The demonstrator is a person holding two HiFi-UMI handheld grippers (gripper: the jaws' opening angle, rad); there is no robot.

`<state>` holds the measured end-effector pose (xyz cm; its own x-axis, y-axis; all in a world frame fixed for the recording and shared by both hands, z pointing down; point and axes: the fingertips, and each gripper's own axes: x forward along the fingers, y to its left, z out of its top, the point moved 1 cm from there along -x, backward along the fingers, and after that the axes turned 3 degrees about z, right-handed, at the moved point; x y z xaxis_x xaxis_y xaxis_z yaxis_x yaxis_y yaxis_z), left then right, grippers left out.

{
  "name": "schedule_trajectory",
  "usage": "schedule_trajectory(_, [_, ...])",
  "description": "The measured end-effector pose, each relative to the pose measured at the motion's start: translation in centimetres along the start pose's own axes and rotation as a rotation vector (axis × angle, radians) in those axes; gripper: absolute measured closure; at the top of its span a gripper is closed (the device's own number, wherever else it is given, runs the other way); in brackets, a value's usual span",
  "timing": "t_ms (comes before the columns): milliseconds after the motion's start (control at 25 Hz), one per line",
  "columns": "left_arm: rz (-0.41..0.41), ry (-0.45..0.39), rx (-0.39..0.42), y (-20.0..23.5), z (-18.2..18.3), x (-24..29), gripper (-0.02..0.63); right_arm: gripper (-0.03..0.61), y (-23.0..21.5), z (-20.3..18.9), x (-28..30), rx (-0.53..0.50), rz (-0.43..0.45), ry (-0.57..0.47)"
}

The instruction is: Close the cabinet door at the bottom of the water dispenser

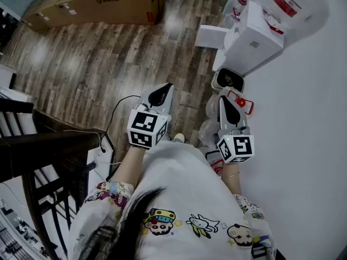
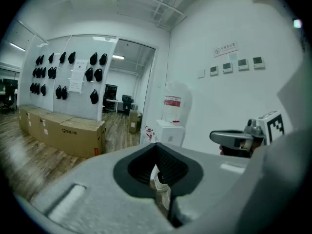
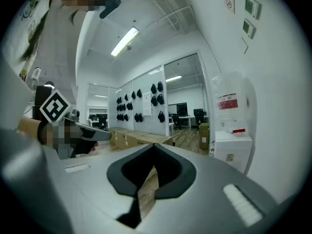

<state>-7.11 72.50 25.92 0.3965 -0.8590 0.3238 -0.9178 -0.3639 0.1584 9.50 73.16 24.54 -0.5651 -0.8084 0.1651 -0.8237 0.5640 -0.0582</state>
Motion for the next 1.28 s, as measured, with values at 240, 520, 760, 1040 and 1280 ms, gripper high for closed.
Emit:
schedule_trajectory(240, [0.034,-0.017,-0.020,-0.7,0.0,-0.7,0.611,0.568,-0.9,-0.2,-1.1,0.016,0.006,-0.011])
schedule_trajectory(520, [0.065,-0.012,-0.036,0.6,0.0,-0.5,0.575,0.555,-1.0,0.4,0.2,0.038,0.052,-0.018])
schedule_trajectory(760, [0.056,-0.009,-0.034,4.2,0.8,3.1,0.523,0.517,-1.6,0.9,5.6,0.050,0.084,-0.020])
schedule_trajectory(1040, [0.044,0.001,-0.046,11.8,3.1,10.7,0.468,0.485,-4.3,1.5,16.3,0.051,0.090,-0.001])
schedule_trajectory(1280, [0.046,-0.006,-0.039,19.3,6.8,16.2,0.443,0.456,-6.1,3.6,25.4,0.061,0.081,-0.007])
